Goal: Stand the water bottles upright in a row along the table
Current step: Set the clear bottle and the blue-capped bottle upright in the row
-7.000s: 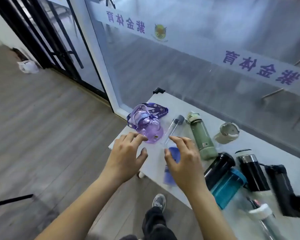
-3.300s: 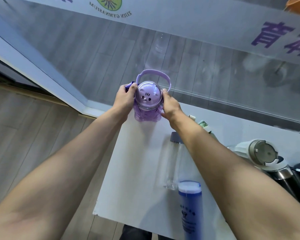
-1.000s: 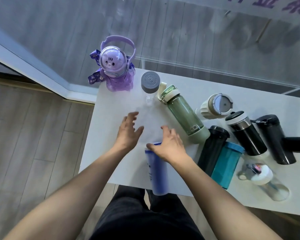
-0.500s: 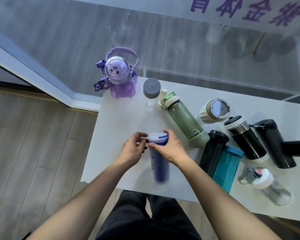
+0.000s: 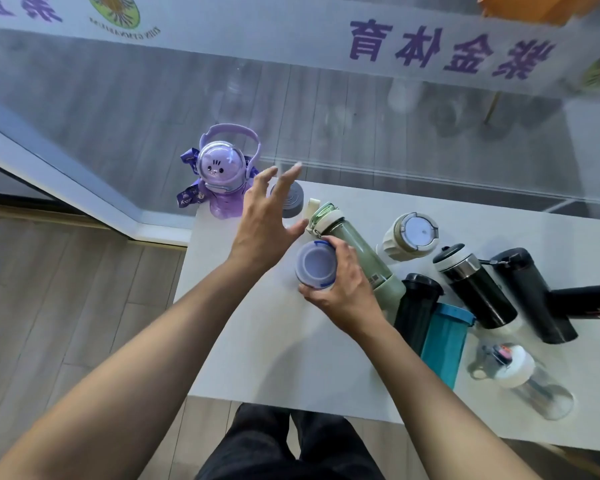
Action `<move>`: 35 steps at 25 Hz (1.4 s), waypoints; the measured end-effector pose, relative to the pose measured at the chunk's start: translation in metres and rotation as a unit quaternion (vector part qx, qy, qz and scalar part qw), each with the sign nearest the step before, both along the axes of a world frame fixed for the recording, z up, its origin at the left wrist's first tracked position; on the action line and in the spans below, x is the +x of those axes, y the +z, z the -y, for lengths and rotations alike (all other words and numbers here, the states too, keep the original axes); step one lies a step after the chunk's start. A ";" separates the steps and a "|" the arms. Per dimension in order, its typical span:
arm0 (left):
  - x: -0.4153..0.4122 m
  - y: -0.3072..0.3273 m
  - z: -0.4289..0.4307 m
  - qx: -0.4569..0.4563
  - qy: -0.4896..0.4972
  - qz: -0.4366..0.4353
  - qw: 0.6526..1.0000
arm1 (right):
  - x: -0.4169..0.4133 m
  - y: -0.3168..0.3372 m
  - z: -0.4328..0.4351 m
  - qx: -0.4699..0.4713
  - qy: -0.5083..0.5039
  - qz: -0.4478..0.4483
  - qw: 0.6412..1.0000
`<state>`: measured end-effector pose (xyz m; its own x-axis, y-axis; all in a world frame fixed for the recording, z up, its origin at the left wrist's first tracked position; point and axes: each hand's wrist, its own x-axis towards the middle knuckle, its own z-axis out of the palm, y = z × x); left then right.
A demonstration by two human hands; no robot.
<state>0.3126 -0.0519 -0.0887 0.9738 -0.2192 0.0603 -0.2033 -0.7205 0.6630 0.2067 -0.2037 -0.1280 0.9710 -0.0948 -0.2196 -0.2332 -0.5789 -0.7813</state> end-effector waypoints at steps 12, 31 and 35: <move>0.021 -0.017 0.002 0.021 -0.019 0.044 0.999 | 0.000 0.007 0.016 -0.197 -0.068 0.019 0.978; -0.080 -0.031 0.008 0.069 -0.140 0.028 0.987 | 0.001 -0.058 0.035 -0.470 -0.039 -0.165 0.866; -0.078 -0.032 0.008 0.058 -0.123 0.030 0.990 | -0.005 -0.057 0.030 -0.423 -0.033 -0.192 0.885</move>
<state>0.2347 -0.0601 -0.1206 0.8855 -0.4583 0.0771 -0.4187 -0.7146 0.5604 0.2020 -0.2341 -0.1853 0.8266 -0.4370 -0.3546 -0.4431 -0.8938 0.0686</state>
